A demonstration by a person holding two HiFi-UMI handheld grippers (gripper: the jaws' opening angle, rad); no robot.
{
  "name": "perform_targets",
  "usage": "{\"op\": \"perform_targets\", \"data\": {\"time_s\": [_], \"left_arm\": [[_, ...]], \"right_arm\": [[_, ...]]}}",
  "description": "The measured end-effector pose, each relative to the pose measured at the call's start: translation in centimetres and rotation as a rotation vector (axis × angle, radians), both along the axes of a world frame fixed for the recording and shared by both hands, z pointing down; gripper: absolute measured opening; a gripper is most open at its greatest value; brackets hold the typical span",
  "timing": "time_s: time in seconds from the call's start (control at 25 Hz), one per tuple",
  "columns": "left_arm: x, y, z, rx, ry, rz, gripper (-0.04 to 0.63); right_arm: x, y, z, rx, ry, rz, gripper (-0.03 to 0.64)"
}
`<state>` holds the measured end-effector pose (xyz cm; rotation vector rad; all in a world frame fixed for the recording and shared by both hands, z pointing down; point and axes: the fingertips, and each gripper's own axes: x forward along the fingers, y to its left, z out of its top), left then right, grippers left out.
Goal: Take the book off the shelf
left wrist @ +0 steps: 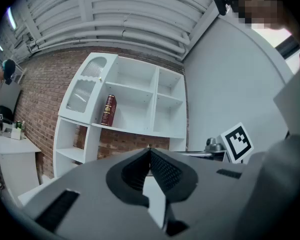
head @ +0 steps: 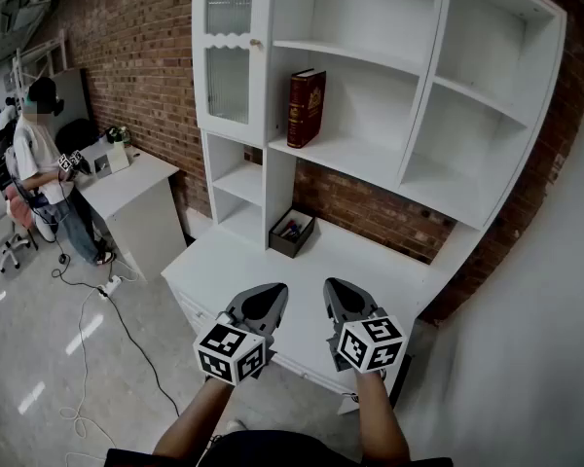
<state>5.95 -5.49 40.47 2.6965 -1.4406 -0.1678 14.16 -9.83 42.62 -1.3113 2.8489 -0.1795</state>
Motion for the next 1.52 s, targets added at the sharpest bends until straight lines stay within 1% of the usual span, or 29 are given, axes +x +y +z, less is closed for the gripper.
{"op": "perform_targets", "data": {"time_s": [0.12,0.24,0.4,0.72,1.16,1.52], "left_arm": [[0.6,0.3,0.2,-0.002,0.000,-0.004,0.015],[1.1,0.7,0.5,-0.012,-0.005,-0.004,0.015],[0.6,0.7,1.2,-0.033,-0.031,-0.032,0.015],[-0.1,-0.6,1.1,-0.029,-0.023,-0.047,0.015],[-1.6,-4.9,1.1,-0.029,-0.007,-0.030,0.015],[-3.5,-9.4,0.5,-0.021,0.000,-0.020,0.015]], "right_arm": [[0.5,0.3,0.1,0.001,-0.026,-0.011,0.020],[0.7,0.2,0.6,-0.012,-0.027,-0.020,0.020],[0.2,0.2,0.5,-0.008,-0.016,-0.040,0.020],[0.1,-1.1,1.0,-0.020,-0.039,-0.039,0.020],[-1.1,-4.9,1.2,-0.032,-0.035,-0.022,0.020],[-3.1,-9.0,0.8,-0.026,-0.037,-0.014,0.020]]}}
